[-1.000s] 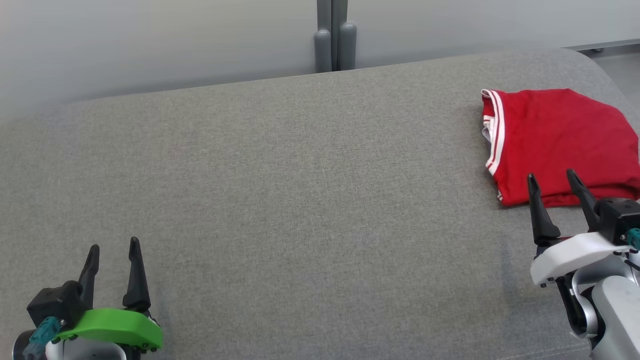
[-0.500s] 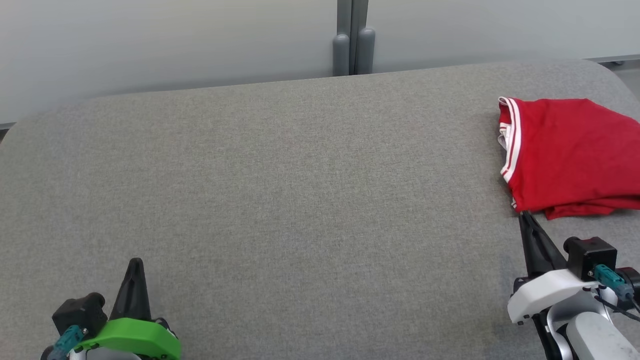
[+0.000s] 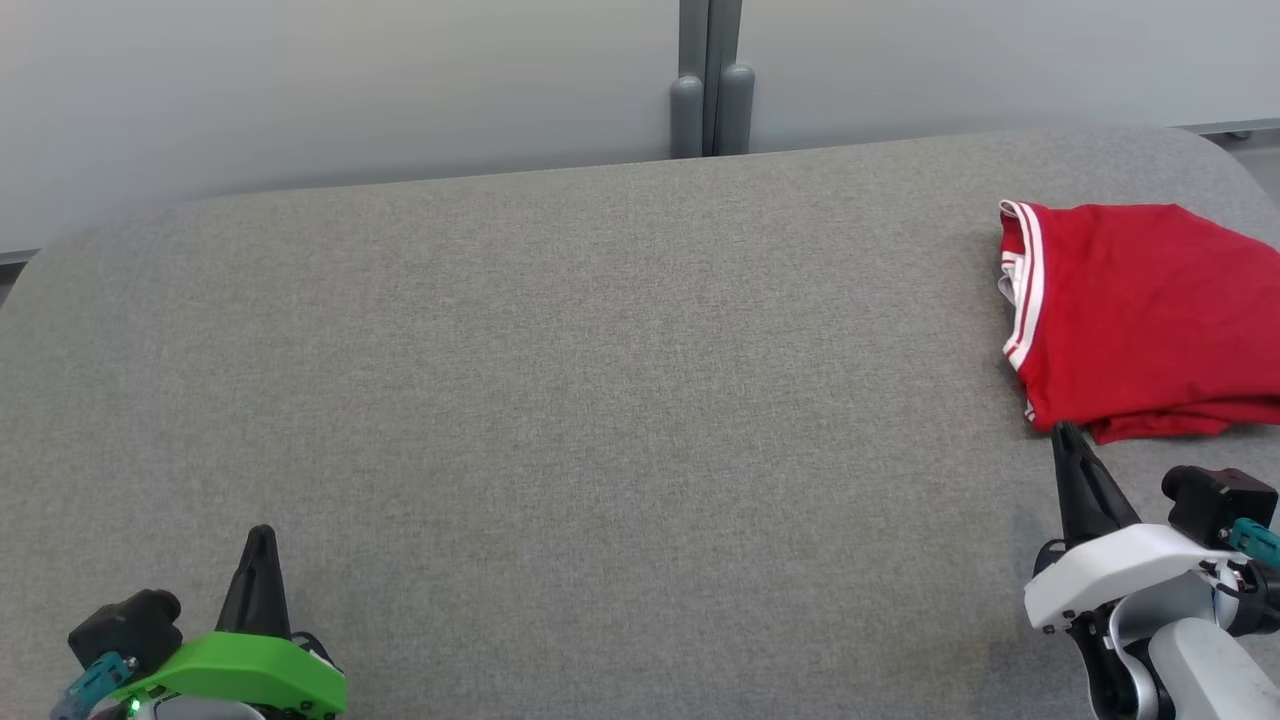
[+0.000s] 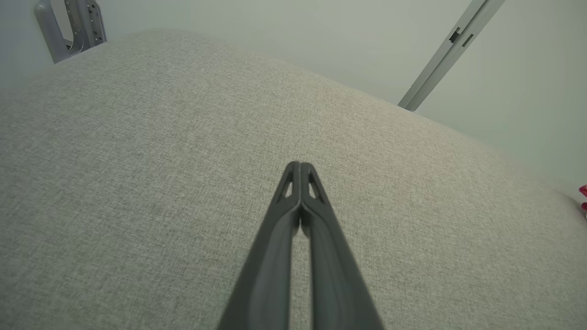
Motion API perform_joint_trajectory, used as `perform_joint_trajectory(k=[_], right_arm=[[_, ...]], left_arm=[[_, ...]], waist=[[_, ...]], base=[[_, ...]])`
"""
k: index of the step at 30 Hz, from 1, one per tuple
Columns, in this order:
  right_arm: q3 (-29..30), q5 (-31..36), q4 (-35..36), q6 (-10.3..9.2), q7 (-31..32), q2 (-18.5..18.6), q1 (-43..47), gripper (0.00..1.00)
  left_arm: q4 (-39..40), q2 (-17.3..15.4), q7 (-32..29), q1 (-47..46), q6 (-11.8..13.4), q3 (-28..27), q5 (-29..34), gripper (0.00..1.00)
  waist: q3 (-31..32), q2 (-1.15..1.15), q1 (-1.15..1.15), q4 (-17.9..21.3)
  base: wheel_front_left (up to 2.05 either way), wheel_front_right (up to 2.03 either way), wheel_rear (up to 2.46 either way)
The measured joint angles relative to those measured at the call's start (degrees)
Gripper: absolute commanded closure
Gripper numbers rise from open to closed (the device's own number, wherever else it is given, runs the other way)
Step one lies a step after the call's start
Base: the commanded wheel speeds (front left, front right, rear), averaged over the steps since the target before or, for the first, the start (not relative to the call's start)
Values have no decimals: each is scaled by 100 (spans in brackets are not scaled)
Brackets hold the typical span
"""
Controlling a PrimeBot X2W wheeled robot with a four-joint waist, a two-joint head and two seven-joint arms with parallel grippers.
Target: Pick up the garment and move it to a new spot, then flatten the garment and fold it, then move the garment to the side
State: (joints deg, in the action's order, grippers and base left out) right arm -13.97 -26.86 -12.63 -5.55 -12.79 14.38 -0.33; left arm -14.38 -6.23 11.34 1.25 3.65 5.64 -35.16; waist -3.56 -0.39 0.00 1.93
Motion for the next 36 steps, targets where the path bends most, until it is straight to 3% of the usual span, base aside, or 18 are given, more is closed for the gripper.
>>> perform_joint_trajectory(k=[36], right_arm=[[784, -2598, -71, 457, 706, -401, -36, 100]], left_arm=[[-79, 164, -726, -129, -419, -399, -2164, 100]], waist=[[133, 0, 0, -79]], base=[[0, 0, 0]])
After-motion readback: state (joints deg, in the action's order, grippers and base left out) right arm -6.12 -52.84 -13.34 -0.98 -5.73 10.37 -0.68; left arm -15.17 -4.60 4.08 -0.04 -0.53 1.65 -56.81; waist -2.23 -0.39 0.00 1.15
